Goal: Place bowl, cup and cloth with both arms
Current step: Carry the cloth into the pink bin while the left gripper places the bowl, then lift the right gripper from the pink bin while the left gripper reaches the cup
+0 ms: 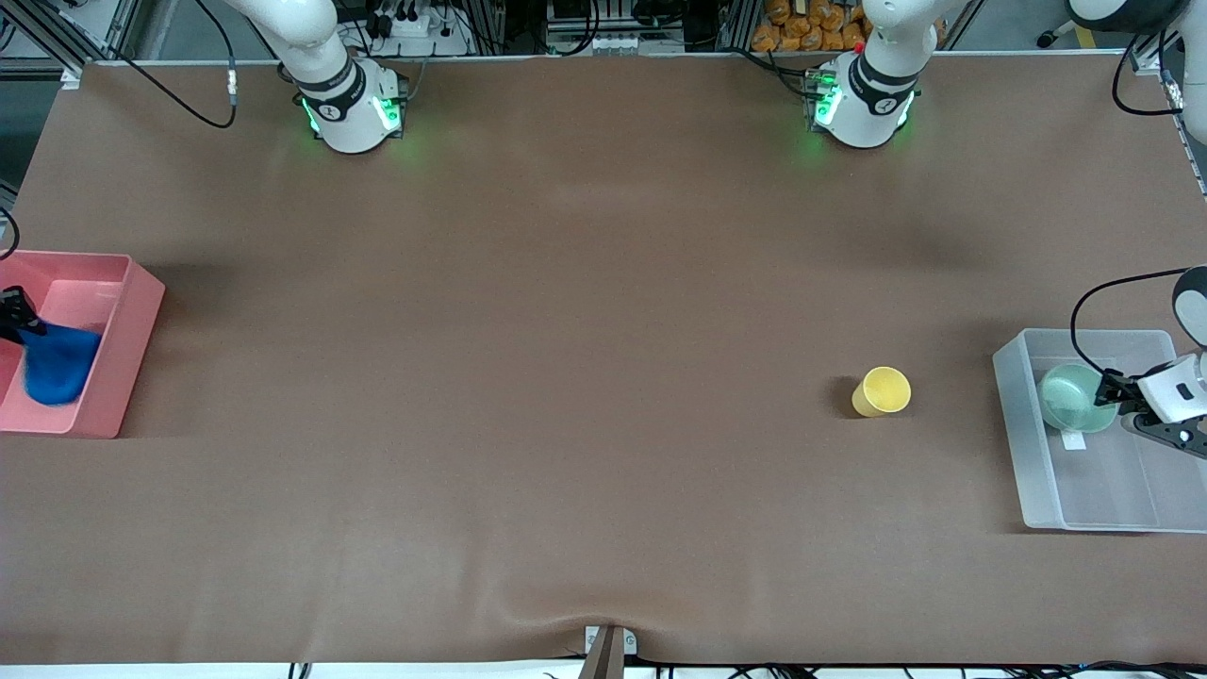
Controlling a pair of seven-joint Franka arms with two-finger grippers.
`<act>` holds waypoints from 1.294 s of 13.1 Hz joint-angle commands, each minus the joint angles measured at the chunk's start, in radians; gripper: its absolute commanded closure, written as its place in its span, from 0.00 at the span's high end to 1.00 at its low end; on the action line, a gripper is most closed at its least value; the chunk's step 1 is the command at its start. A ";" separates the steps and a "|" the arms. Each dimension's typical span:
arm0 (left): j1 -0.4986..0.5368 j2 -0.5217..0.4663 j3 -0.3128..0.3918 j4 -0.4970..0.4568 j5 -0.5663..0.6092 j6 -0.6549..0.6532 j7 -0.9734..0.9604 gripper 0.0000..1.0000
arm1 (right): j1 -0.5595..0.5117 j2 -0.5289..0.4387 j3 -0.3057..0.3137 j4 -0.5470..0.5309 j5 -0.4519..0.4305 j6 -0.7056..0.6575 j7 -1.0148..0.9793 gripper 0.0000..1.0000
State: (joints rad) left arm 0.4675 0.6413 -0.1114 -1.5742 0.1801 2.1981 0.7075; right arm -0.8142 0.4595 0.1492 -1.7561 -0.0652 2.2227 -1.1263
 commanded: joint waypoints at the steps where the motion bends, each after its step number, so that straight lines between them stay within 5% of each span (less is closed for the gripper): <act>1: -0.007 -0.084 -0.031 -0.009 -0.082 -0.066 0.009 1.00 | 0.027 -0.060 0.012 0.010 -0.001 -0.044 0.037 1.00; 7: -0.026 -0.131 -0.281 -0.006 -0.077 -0.168 -0.418 1.00 | 0.211 -0.182 0.010 0.081 -0.002 -0.392 0.388 1.00; 12: -0.096 -0.114 -0.292 -0.094 -0.062 -0.163 -0.506 1.00 | 0.449 -0.249 0.013 0.079 0.001 -0.529 0.780 1.00; 17: -0.139 -0.074 -0.292 -0.150 -0.062 -0.121 -0.542 1.00 | 0.685 -0.246 0.012 0.079 0.096 -0.523 1.195 1.00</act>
State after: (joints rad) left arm 0.3554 0.5662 -0.4016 -1.7107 0.1038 2.0627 0.1950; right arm -0.1926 0.2309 0.1749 -1.6628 0.0085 1.6859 -0.0528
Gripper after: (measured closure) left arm 0.000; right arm 0.000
